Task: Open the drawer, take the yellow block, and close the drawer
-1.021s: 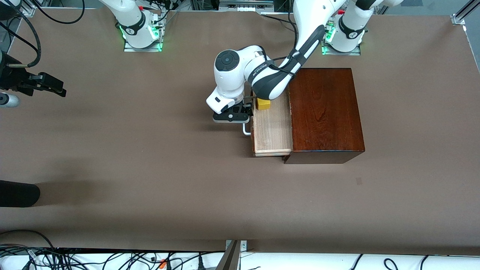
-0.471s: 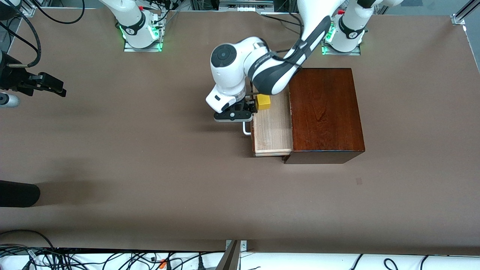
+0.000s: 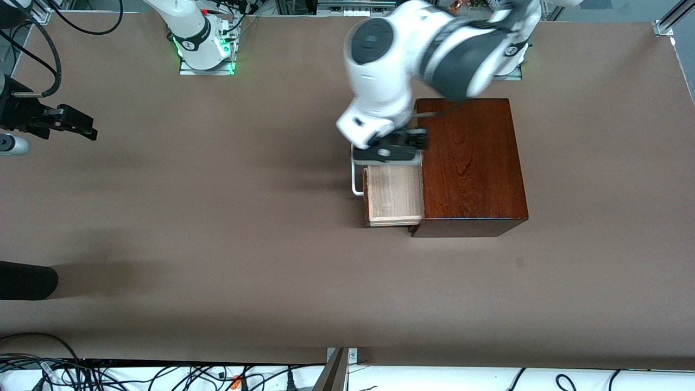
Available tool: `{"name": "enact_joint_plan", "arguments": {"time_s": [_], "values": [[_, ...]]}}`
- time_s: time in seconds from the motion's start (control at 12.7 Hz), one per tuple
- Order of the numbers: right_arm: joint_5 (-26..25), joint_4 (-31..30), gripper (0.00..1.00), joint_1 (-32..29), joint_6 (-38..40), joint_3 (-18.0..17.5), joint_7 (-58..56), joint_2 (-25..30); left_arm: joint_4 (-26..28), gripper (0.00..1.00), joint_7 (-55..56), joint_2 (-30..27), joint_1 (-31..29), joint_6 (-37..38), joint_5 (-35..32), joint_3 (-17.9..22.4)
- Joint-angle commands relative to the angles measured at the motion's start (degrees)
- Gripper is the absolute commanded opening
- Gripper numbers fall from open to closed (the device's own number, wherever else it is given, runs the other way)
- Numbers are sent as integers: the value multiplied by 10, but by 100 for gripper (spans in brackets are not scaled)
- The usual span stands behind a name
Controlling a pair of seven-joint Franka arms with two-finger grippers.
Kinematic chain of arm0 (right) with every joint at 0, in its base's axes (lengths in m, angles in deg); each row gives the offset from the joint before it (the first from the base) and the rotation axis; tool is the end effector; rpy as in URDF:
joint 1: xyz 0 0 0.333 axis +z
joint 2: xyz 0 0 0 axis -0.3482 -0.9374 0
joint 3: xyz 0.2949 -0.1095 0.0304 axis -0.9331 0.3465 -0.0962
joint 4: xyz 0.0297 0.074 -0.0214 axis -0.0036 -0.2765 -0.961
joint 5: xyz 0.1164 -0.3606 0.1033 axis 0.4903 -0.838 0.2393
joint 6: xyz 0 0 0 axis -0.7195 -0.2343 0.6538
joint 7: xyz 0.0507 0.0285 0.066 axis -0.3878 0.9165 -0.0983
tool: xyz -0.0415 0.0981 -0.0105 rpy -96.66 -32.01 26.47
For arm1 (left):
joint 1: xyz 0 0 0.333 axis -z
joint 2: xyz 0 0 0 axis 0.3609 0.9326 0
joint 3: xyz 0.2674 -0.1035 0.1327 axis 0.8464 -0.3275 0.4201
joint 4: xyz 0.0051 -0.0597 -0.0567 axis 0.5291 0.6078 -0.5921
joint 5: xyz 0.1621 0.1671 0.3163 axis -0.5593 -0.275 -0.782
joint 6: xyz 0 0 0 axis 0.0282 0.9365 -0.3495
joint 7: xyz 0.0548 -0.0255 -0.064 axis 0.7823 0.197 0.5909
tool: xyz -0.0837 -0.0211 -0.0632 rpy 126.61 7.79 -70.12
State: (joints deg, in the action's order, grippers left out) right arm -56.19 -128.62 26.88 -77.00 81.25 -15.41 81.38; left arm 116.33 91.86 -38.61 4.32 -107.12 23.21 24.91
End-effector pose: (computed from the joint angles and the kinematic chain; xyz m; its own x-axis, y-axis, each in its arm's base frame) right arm 0.5662 0.0027 0.5991 0.9972 -0.0211 -0.0723 -0.0202 -0.9997 0.0132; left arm 0.5502 -0.3955 0.4955 0.9975 -0.0645 -0.0289 -0.0687 -0.9807 -0.1832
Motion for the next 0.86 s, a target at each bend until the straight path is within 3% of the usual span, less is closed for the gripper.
{"name": "enact_joint_plan", "arguments": {"time_s": [0.0, 0.39, 0.55, 0.63, 0.79], "values": [[1, -8, 100, -1, 3, -49, 120, 24, 15, 100, -113, -47, -94, 44, 39, -7], [29, 25, 100, 2, 20, -206, 538, 16, 19, 100, -294, -100, -254, 95, 104, -6], [30, 28, 100, 18, 5, -266, 706, 2, 36, 100, -344, -127, -271, 95, 119, 16], [30, 31, 100, 35, -16, -283, 793, -8, 70, 100, -369, -156, -264, 88, 124, 52], [30, 32, 100, 101, -70, -297, 979, -35, 171, 100, -406, -224, -226, 43, 200, 156]]}}
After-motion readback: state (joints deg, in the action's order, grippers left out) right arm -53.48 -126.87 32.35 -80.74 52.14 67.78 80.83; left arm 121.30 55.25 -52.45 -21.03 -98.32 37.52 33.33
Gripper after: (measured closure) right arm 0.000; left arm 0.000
